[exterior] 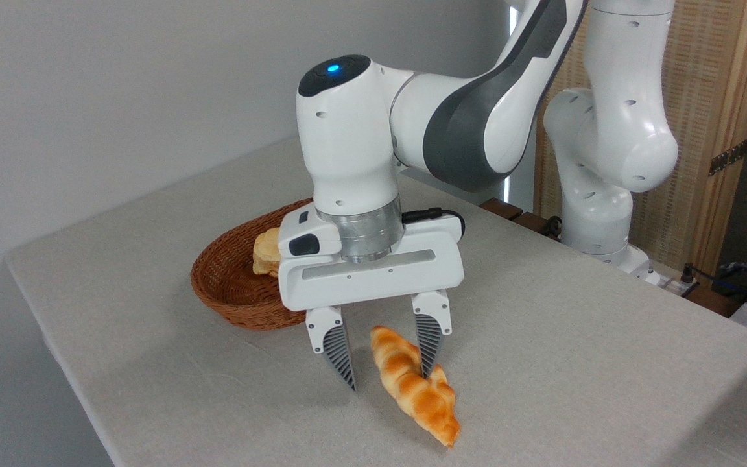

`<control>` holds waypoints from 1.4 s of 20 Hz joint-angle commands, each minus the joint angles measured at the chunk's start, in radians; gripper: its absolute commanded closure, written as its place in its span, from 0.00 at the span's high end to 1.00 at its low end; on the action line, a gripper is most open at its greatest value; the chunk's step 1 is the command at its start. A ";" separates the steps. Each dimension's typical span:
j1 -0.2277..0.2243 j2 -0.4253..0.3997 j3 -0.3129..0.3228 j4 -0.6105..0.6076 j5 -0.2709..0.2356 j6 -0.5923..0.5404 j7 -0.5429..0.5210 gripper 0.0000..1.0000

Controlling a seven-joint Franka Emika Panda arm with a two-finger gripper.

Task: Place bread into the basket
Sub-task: 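Close the gripper on the braided bread's end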

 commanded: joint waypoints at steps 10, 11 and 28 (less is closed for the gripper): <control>-0.003 -0.072 0.020 -0.076 0.161 -0.002 0.128 0.40; -0.005 -0.072 0.022 -0.076 0.161 -0.003 0.135 0.33; -0.011 -0.085 0.018 -0.070 0.156 -0.017 0.170 0.15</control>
